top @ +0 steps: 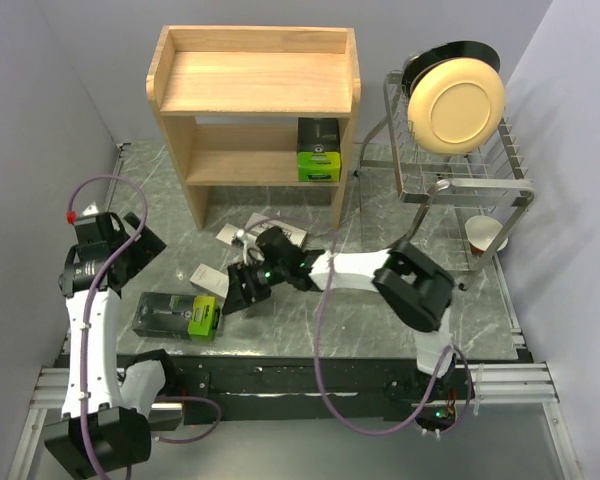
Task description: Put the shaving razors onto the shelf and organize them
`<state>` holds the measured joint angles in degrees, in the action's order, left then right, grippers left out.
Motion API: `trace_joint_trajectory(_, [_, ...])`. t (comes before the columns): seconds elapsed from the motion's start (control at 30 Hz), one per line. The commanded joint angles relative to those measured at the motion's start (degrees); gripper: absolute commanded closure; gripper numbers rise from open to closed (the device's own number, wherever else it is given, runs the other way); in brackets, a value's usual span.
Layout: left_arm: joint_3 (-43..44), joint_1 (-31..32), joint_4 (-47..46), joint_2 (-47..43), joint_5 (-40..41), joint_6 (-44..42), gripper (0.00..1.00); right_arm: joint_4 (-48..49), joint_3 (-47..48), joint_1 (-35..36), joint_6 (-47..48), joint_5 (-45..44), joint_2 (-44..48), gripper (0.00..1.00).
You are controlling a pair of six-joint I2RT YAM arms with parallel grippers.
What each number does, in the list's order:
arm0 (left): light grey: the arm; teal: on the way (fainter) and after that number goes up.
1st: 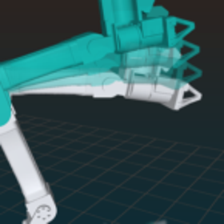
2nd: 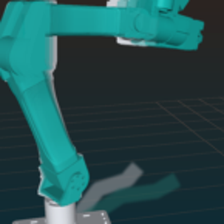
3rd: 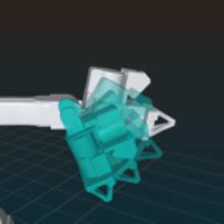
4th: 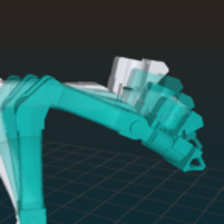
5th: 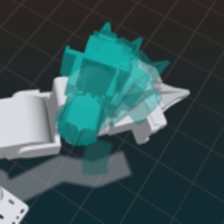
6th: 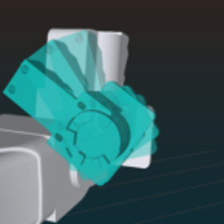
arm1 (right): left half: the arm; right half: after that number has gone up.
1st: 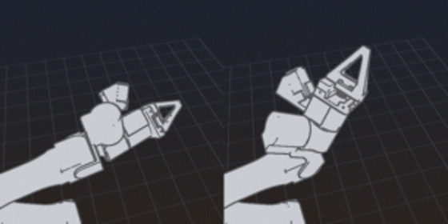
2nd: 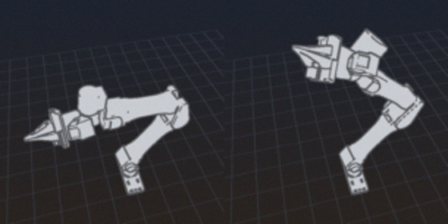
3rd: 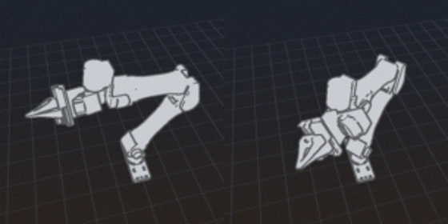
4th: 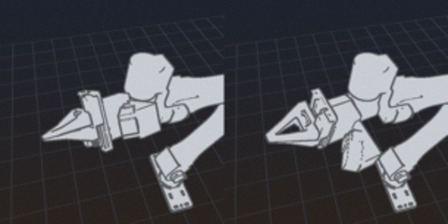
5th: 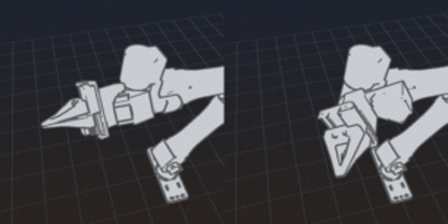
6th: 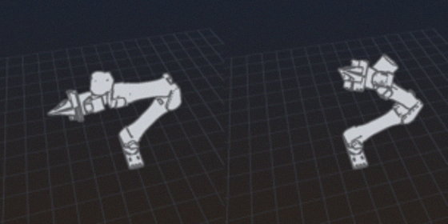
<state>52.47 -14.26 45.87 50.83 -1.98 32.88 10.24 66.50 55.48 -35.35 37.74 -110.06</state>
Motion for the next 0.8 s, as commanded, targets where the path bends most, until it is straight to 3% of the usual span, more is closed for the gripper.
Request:
trace_joint_trajectory(0.0, [-2.28,-2.52,1.68,-2.04,-7.84,6.48,0.02,-1.86,6.26,2.43,-8.24,0.95,-2.78,0.26])
trace_joint_trajectory(0.13, [-2.63,-3.23,3.87,-5.73,-12.51,6.58,0.11,-8.04,9.70,3.05,-8.76,-1.61,-6.12,0.25])
trace_joint_trajectory(0.3, [-2.02,-3.14,4.85,-8.64,-12.52,5.79,0.07,-6.64,10.84,3.14,-12.44,-2.14,-8.76,0.31])
trace_joint_trajectory(0.33, [-2.19,-3.14,3.71,-8.55,-15.22,5.09,0.08,-6.55,11.19,3.23,-12.89,-1.88,-10.25,0.36])
trace_joint_trajectory(0.37, [-2.02,-3.23,-0.04,-8.29,-15.86,4.30,0.21,-7.51,13.37,3.40,-12.90,-2.92,-11.04,0.38])
trace_joint_trajectory(0.4, [-1.41,-3.32,-0.86,-7.59,-15.43,3.86,0.25,-11.00,14.52,3.75,-12.29,-4.06,-11.84,0.39])
trace_joint_trajectory(0.77, [-1.49,-8.32,-0.43,-9.43,-17.44,4.21,0.26,-14.29,15.42,4.28,-12.28,-6.80,-13.07,0.48])
